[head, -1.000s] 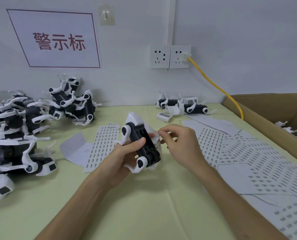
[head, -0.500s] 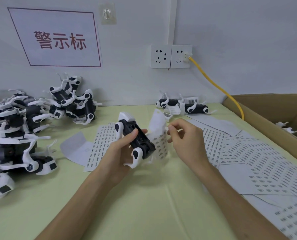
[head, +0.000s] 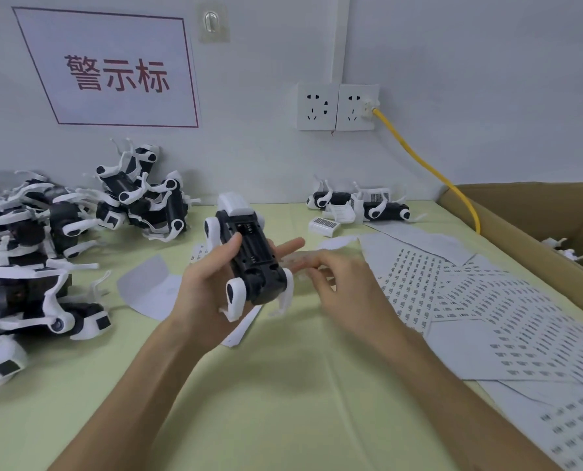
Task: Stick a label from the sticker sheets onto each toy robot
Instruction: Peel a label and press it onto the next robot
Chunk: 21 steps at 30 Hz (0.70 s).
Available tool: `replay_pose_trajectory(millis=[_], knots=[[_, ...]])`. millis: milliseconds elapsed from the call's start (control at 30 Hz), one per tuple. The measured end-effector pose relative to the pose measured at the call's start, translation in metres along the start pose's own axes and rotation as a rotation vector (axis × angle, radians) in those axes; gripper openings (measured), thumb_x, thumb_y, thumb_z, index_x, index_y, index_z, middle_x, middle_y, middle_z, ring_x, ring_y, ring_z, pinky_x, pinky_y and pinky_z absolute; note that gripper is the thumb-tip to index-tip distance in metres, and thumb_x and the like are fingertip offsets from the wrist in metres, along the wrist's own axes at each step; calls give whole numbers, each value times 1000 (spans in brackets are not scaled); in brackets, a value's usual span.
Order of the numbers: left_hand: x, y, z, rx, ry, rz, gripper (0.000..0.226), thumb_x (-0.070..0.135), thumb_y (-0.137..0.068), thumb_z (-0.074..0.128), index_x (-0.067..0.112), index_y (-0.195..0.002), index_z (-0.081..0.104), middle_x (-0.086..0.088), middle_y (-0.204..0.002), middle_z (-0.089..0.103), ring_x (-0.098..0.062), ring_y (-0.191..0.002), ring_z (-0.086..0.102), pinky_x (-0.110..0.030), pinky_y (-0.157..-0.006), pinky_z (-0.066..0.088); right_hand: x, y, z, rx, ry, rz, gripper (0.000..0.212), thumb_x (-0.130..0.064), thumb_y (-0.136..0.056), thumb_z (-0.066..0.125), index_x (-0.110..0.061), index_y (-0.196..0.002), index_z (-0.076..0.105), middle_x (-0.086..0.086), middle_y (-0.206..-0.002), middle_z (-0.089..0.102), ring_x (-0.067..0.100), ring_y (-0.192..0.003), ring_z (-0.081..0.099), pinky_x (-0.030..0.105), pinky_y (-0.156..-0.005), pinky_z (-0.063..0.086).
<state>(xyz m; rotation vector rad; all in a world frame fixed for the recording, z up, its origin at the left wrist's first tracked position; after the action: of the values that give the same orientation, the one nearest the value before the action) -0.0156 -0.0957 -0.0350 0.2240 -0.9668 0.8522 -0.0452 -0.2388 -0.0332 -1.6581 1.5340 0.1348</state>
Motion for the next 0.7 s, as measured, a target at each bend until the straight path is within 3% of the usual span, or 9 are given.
replay_pose_trajectory(millis=[100, 233, 300, 433, 500, 600, 700], knots=[[-6, -1, -13, 112, -91, -24, 52, 38, -92, 56, 6, -133, 50, -26, -138, 63, -40, -133, 59, -57, -119, 33, -1, 1, -7, 61, -35, -2, 11, -13, -99, 60, -13, -92, 68, -6, -88, 72, 11, -81, 68, 38, -76, 56], [-8, -1, -12, 139, -98, -28, 68, 41, -92, 55, 7, -149, 39, -24, -137, 65, -49, -120, 65, -50, -95, 58, -8, 3, -23, 168, -63, -38, 13, -9, -98, 61, -15, -89, 67, -18, -85, 68, 6, -75, 68, 18, -66, 50], [-9, -1, -11, 124, -97, -38, 72, 40, -94, 55, 4, -152, 32, -23, -136, 66, -54, -118, 65, -51, -93, 60, -13, 4, -28, 197, -73, -62, 12, -9, -98, 62, -15, -89, 68, -18, -88, 70, 7, -74, 69, 15, -64, 48], [-10, -1, -7, 94, -78, -25, 53, 37, -97, 53, 18, -145, 38, -27, -136, 65, -54, -122, 62, -58, -101, 48, -19, 5, -26, 182, -69, -117, 12, -7, -98, 62, -13, -89, 69, -8, -87, 72, 13, -75, 70, 23, -67, 51], [-9, -2, -6, 89, -59, -9, 43, 36, -99, 51, 24, -139, 41, -25, -131, 68, -50, -122, 64, -54, -97, 54, -22, 5, -26, 176, -72, -143, 12, -6, -98, 62, -11, -89, 69, -4, -86, 71, 16, -75, 69, 26, -69, 52], [-8, -2, -10, 122, -16, 11, 50, 35, -96, 55, 24, -144, 42, -28, -132, 66, -52, -121, 64, -49, -88, 61, -25, 5, -26, 173, -81, -181, 11, -5, -97, 63, -10, -90, 69, -4, -88, 70, 17, -74, 67, 21, -68, 52], [-9, -3, -17, 138, 1, 11, 64, 35, -97, 57, 18, -154, 33, -32, -139, 60, -55, -125, 60, -60, -102, 53, -24, 4, -23, 142, -89, -189, 11, -5, -97, 63, -10, -92, 72, -3, -92, 72, 16, -74, 66, 27, -70, 55]])
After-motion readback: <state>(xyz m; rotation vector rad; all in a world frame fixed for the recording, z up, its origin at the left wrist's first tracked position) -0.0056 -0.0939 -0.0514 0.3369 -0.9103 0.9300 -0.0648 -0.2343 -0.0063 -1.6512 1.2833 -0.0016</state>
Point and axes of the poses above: each hand's wrist, its own y-axis away from the middle knuckle, its own z-axis out of the palm, x = y × z, the point moved 10 cm from there along -y, towards the middle knuckle
